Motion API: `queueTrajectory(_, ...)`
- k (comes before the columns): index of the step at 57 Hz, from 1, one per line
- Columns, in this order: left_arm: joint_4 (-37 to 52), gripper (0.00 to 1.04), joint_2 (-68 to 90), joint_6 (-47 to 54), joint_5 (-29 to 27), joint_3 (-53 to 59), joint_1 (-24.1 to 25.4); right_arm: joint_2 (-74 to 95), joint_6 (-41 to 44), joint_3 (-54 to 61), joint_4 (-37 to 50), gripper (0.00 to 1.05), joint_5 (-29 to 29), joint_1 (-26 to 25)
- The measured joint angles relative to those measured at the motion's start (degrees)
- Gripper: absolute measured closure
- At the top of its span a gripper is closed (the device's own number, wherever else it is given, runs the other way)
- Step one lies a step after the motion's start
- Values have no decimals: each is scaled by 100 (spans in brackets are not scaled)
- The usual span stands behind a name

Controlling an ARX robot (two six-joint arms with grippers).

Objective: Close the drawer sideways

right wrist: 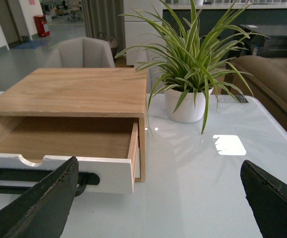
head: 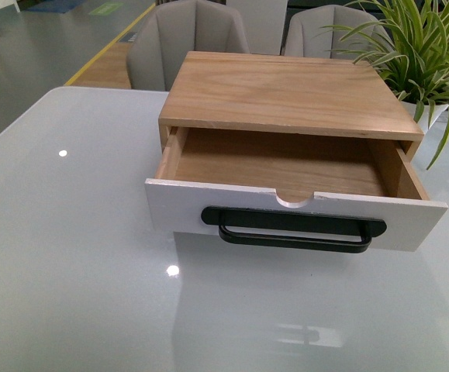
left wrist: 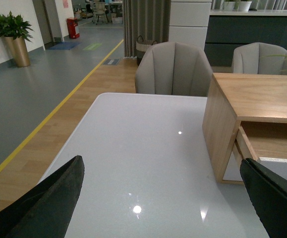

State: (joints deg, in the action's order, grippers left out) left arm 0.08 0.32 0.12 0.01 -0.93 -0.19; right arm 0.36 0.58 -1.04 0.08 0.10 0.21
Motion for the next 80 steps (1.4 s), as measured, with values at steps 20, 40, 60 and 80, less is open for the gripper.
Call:
queueTrajectory(20,0,9,0,0,0,0,0,0,2,0,0,9,-2,-2)
queueTrajectory(40,-1482,9,817,302,509,-546,-15,293,188,-190,-538,9,662,234)
queueTrajectory(60,699,9,3985,1484,603,-918,-1196,4881,2367,-918,1023,9,1043,1189)
queueTrajectory(80,3143,9,7438,2841,1320,-1582,-2238,7340,4266,-1978,1362,9,627,1676)
